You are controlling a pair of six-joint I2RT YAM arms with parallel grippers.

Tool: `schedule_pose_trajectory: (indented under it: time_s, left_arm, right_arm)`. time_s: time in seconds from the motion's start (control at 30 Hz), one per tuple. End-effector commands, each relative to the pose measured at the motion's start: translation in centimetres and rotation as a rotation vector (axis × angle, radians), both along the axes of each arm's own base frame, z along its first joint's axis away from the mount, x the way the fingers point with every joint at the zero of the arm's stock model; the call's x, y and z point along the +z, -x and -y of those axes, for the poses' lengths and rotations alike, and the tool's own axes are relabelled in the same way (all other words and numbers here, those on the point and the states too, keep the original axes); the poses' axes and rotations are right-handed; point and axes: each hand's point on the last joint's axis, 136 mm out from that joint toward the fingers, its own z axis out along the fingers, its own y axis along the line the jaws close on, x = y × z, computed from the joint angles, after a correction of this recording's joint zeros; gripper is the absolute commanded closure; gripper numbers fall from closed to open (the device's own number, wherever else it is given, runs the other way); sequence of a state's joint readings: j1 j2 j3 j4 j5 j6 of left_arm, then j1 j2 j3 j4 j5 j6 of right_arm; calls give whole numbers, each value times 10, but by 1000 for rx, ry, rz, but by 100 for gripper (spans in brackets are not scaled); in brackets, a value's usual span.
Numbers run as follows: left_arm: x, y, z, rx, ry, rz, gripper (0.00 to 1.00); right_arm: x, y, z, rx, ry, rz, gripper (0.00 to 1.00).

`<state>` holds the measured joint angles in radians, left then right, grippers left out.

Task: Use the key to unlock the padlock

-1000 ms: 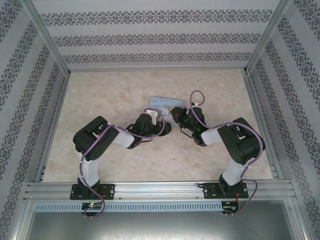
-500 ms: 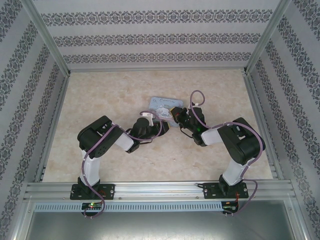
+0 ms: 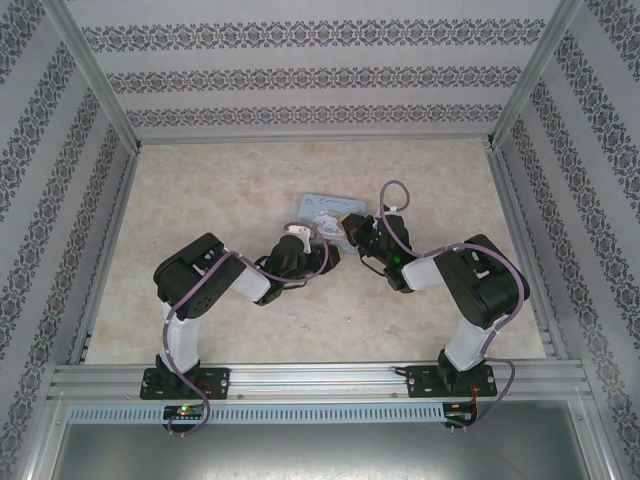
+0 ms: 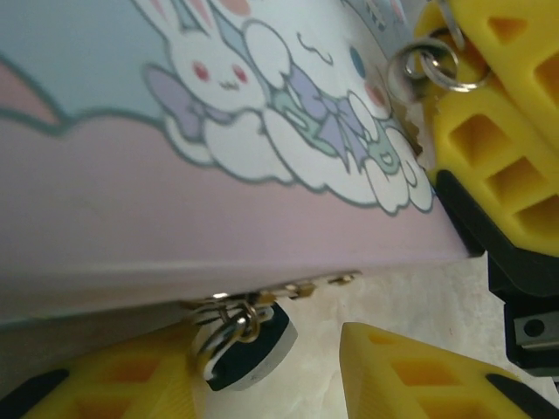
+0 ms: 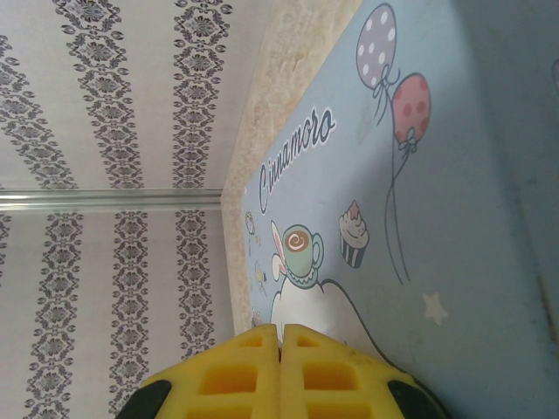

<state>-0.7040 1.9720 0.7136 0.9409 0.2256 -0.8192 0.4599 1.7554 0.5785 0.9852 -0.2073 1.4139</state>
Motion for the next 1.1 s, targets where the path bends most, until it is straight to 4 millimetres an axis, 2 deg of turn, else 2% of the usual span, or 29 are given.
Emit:
schedule_pose_trajectory:
  time_s: [0.0,0.5,0.83,1.07]
  left_arm:
    - [10,10,12,-41,-15,15,58]
    - [-4,1,-2,69,-27,-19,60]
    - [-1,-4,-3,89,-26,-12,70]
    - [-6,-4,-3,83,-32,-23,83]
  right_arm:
    - [-9,1,2,-5,-3,-11,100]
    - [-13,4,4,-8,-12,-17,100]
    - [-15,4,4,-10,-13,-20,100]
    - [-14,4,5,-11,-17,-18,100]
